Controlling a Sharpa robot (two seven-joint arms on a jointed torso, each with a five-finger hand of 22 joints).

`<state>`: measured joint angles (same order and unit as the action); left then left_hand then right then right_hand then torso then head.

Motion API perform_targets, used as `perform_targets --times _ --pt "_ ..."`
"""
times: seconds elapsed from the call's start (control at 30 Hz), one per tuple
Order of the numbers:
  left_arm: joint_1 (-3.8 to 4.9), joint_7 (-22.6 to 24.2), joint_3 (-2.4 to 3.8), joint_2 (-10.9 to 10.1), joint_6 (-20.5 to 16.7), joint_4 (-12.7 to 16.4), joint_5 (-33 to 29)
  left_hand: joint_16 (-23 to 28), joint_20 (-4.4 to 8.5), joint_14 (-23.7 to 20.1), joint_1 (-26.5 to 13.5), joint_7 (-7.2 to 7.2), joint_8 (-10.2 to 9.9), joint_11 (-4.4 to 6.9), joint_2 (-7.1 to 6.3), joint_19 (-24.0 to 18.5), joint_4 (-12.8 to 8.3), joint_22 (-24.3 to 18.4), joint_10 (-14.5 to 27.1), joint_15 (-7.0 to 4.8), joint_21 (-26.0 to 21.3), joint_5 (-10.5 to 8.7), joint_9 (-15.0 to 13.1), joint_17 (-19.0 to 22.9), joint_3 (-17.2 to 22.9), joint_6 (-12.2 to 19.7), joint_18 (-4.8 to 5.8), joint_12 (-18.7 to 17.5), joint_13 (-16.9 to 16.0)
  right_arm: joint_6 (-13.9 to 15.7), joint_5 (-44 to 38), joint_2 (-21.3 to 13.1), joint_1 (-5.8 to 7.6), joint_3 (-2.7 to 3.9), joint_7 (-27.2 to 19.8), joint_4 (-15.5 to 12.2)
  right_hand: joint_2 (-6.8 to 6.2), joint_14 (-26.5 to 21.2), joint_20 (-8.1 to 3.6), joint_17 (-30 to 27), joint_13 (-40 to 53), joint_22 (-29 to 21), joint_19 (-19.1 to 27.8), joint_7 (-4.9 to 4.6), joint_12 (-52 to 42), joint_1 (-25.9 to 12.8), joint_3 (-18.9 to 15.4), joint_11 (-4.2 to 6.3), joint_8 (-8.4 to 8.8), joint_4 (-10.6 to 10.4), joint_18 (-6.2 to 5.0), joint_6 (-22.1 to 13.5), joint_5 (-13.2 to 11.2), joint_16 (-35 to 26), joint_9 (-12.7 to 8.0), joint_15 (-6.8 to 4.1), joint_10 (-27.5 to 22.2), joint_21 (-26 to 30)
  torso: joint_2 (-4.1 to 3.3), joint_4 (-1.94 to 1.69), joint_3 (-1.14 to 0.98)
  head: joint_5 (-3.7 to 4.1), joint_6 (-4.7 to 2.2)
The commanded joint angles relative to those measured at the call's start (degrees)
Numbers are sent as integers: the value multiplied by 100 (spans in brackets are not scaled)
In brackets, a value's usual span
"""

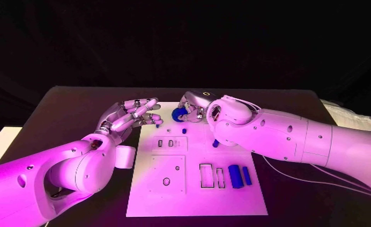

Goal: Assemble the parts on the task board

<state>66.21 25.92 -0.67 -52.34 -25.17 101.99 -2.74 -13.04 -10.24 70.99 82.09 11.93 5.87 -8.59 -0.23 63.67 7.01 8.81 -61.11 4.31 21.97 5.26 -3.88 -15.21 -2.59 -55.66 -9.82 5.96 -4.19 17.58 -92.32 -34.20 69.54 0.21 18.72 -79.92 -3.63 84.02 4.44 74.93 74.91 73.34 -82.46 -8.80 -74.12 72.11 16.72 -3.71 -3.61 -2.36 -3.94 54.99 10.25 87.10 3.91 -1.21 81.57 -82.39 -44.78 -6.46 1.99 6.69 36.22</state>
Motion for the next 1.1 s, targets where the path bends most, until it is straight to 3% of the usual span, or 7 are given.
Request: perform_targets --times 0.03,0.33,0.5,0.67,0.83,1.1 --pt "5 20 4 7 113 11 -3 32 -7 -20 23 16 -35 4 43 -31 -37 9 35 27 34 -2 8 -6 8 43 -51 -24 9 48 -249 16 -21 -11 119 30 -106 482 66 906 206 9 6 -24 54 -3 -35 -8 22 -5 61 -121 -32 29 -29 53 -47 -34 1 -3 -3 11 -7" --pt "5 15 4 5 115 8 -3 39 -9 -25 26 18 -39 2 49 -37 -45 10 41 30 35 -3 7 -16 6 48 -51 -31 10 -56 -211 36 -23 -15 111 67 -198 485 99 931 151 17 7 -35 137 -103 -140 -26 10 -57 60 -182 -41 40 -17 75 -93 -38 0 -4 -1 17 -4" --pt "5 12 4 2 114 10 -3 39 -9 -25 26 18 -39 2 49 -37 -45 10 41 30 35 -3 7 -16 6 48 -51 -31 10 -111 -116 25 -23 -17 68 57 -273 486 116 943 152 22 10 -39 144 -274 -321 -36 1 -185 60 -210 -10 46 -9 87 -91 -40 0 -3 -1 16 4" --pt "6 9 4 -5 107 12 -3 39 -9 -25 26 18 -39 2 49 -37 -45 10 41 30 35 -3 7 -16 6 48 -51 -31 10 -218 67 10 -23 -18 21 53 -181 489 115 963 218 45 2 -16 65 -441 -439 -22 -33 -367 63 -100 26 55 12 79 -39 -51 0 -3 -2 13 1" --pt "6 2 4 -13 98 21 -3 42 -9 -27 27 18 -41 1 50 -40 -48 10 45 31 35 -3 7 -20 5 51 -51 -34 10 -480 349 2 -23 -18 18 75 -42 492 98 977 295 66 -5 14 -20 -829 -617 0 -35 -710 66 15 169 62 16 63 11 -63 0 2 -1 9 -3" --pt "6 -18 4 -23 77 34 -3 49 -11 -32 32 25 -51 -5 55 -45 -59 11 62 34 36 -3 8 -32 3 65 -51 -47 13 -515 486 3 -22 -20 105 143 -25 496 97 1001 346 81 -9 3 -69 -984 -781 -9 -1 -878 69 -11 278 73 -1 65 32 -72 0 -4 0 28 3"
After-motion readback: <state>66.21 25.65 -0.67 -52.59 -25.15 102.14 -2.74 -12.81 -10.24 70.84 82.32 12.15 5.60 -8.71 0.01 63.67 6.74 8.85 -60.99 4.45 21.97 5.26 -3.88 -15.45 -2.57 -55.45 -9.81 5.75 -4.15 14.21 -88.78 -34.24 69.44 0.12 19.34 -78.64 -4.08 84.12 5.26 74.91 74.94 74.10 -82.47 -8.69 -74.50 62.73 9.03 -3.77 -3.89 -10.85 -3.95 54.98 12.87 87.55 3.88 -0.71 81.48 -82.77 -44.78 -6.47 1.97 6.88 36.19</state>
